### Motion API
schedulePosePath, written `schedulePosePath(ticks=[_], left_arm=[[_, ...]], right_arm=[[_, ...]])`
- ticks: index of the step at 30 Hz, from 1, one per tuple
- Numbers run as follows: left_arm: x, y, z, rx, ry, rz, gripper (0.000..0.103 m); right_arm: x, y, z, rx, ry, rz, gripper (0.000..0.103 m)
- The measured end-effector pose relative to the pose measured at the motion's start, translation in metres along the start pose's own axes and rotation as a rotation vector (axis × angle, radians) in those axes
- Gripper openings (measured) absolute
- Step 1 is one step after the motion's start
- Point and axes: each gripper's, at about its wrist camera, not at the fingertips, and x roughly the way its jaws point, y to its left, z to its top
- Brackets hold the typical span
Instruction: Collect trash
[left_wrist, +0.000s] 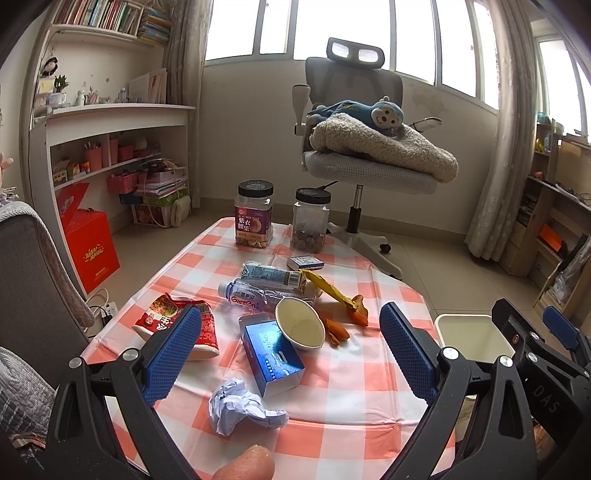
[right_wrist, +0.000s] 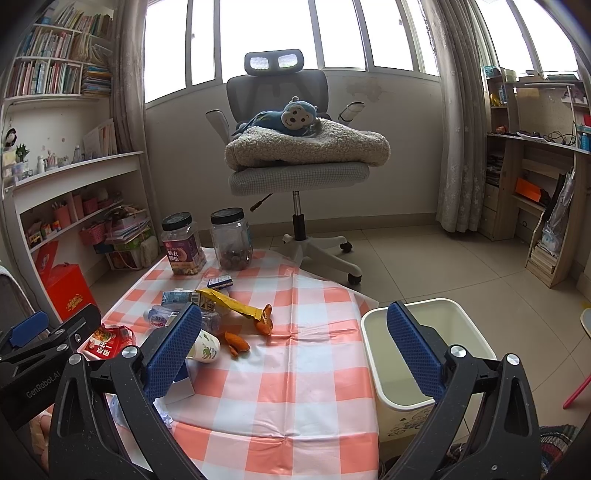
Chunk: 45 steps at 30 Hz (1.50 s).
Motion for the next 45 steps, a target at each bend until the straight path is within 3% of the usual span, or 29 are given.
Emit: schedulePosePath(ticks=[4,9,15,18,20,22,26,29,31,34,39,40,44,45], left_arm=[[0.005,0.007,-0.007,-0.018,0.015,0.007,0.094],[0.018,0.026,0.002,-0.019,0.083,0.061,0.094],[0.041,0.100,0.041,-0.206,0.181,0.099,0.096],[0.075,0.133,0.052,-0.219,0.305,0.108,0.096],[0.105,0.155,0.042,-0.256,0.463,0.151,0.096],[0.124,0.181,0.024,-0.359,0.553,0.166,0.096],[0.152,0.225,-0.016,-0.558,0.615,0.211,0.096],[0.175,0.242,-0.030,-0.563,0.663,0.253,0.096],[0.189,0.250,-0.030,-0.560,0.669,0.242,0.096],[0.212,0.256,-0.030,-0.600,0.680,0.167,0.096],[0.236,0.249,-0.045,-0.662,0.709,0.080,0.096],[0.238,0.245,-0.047,-0.663,0.710,0.061,0.094],[0.238,0.220,-0.040,-0.606,0.724,-0.036,0.047],[0.233,0.213,-0.034,-0.579,0.704,-0.047,0.044]], right_arm=[[0.000,0.001,0.002,-0.001,0.017,0.006,0.096],[0.009,0.009,0.017,-0.016,0.099,0.029,0.096],[0.025,0.032,0.051,-0.154,0.180,0.080,0.096],[0.046,0.037,0.061,-0.166,0.253,0.130,0.096],[0.063,0.040,0.063,-0.167,0.295,0.160,0.096],[0.081,0.042,0.061,-0.171,0.325,0.176,0.096],[0.112,0.037,0.043,-0.140,0.370,0.206,0.096],[0.134,0.036,0.028,-0.135,0.448,0.204,0.096],[0.139,0.041,0.024,-0.129,0.471,0.255,0.096],[0.138,0.054,0.016,-0.176,0.449,0.295,0.096],[0.142,0.075,-0.006,-0.245,0.522,0.376,0.096],[0.143,0.079,-0.010,-0.258,0.534,0.387,0.096],[0.146,0.089,-0.028,-0.271,0.603,0.431,0.096],[0.146,0.091,-0.032,-0.273,0.620,0.440,0.096]])
